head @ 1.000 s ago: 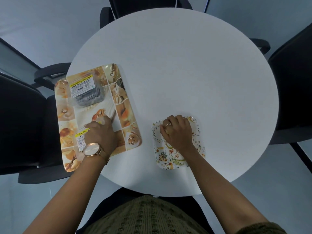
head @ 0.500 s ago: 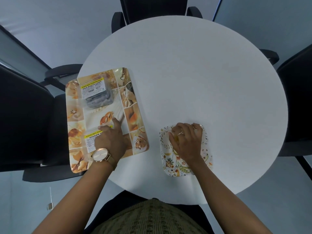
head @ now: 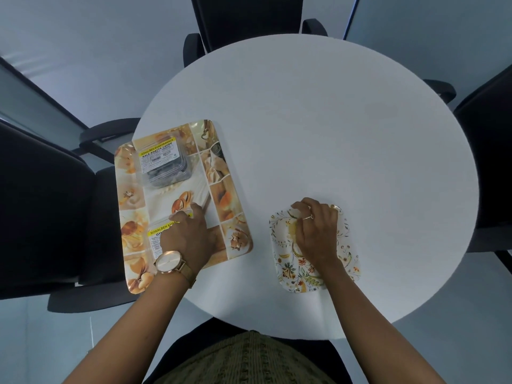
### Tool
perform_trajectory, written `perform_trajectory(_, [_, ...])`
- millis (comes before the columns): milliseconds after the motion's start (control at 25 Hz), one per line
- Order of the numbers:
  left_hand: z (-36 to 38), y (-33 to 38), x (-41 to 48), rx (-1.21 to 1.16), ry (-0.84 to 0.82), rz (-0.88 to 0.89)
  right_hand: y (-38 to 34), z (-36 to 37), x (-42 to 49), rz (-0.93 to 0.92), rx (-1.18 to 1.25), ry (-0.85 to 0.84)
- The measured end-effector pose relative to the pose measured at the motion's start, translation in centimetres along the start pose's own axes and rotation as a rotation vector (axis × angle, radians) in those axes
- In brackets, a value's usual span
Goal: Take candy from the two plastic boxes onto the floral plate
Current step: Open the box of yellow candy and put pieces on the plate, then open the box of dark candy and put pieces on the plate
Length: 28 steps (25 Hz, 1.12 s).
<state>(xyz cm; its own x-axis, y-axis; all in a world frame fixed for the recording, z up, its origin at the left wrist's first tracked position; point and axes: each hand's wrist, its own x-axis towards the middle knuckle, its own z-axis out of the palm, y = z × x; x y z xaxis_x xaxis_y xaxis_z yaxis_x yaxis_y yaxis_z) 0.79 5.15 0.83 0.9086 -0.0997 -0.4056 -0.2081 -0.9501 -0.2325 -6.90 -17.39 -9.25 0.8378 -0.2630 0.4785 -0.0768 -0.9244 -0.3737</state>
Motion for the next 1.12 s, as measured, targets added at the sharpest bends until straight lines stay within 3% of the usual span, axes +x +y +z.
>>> perform_trajectory(160, [-0.5, -0.8, 0.0, -0.019, 0.066, 0.002, -0.2, -0.9, 0.8, 0.043, -0.079, -0.051])
perform_trajectory(360, [-3.0, -2.5, 4.7, -0.148, 0.317, -0.052, -3.0, -1.3, 3.8, 0.049, -0.087, -0.081])
perform_trajectory(560, [-5.0, -3.2, 11.7, -0.324, 0.153, -0.121, -8.9, 0.4, 8.9, -0.067, 0.032, -0.149])
perform_trajectory(800, [-7.6, -6.5, 14.0, -0.564, 0.095, -0.161, -14.8, 3.8, 13.8, -0.12, 0.168, -0.211])
perform_trajectory(920, [-8.6, -9.3, 12.7, -0.673, 0.18, -0.179, -16.9, 6.5, 15.8, -0.143, 0.232, -0.339])
perform_trajectory(1120, [-7.7, -16.1, 11.8, -0.766, 0.183, -0.239, -21.4, 12.0, 18.2, -0.325, 0.317, -0.794])
